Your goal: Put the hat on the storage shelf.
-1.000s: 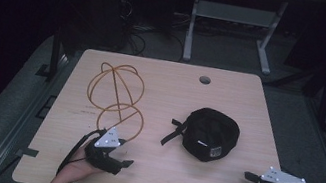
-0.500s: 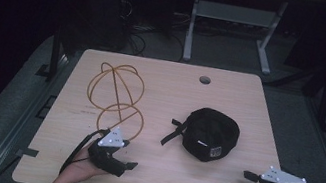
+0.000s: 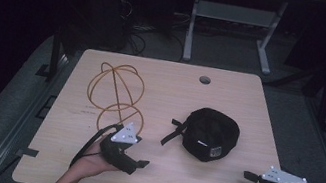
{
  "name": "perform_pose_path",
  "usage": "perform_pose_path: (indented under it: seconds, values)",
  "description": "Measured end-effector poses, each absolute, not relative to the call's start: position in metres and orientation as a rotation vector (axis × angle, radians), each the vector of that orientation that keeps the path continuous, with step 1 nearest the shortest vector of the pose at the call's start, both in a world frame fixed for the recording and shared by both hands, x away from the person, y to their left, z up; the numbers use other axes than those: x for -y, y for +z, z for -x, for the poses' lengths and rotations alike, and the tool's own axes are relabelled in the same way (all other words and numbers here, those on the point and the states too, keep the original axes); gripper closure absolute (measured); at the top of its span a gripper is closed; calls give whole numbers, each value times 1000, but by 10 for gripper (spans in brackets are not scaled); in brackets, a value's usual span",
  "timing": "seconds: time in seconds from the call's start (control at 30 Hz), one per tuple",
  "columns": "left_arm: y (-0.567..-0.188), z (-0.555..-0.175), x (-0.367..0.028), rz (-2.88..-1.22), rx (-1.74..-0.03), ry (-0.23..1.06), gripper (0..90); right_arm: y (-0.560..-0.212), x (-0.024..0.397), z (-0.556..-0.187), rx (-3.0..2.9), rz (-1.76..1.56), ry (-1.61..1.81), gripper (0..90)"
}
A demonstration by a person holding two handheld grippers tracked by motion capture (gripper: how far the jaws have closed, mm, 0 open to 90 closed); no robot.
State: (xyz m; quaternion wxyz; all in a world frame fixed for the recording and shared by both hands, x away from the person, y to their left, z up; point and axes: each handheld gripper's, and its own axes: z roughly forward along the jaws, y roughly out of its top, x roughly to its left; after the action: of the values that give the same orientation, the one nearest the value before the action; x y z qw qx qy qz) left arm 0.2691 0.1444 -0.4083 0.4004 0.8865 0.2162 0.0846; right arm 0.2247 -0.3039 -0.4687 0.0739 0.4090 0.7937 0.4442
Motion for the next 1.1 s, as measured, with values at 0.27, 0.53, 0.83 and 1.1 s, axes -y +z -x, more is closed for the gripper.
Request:
perform_pose_path:
  seconds: [0.27, 0.53, 0.83, 1.1]
  values:
    - [-392, -278, -119, -2263, -473, 224, 178, -470, 299, -227, -2408, -1197, 1325, 149]
    - [-380, -286, -93, -2291, -407, 208, 206, -470, 299, -227, -2408, -1186, 1332, 150]
    - [-371, -301, -59, -2326, -323, 214, 199, -467, 298, -225, -2397, -1181, 1370, 150]
    - [-372, -315, -28, -2373, -278, 210, 223, -466, 298, -225, -2397, -1176, 1384, 150]
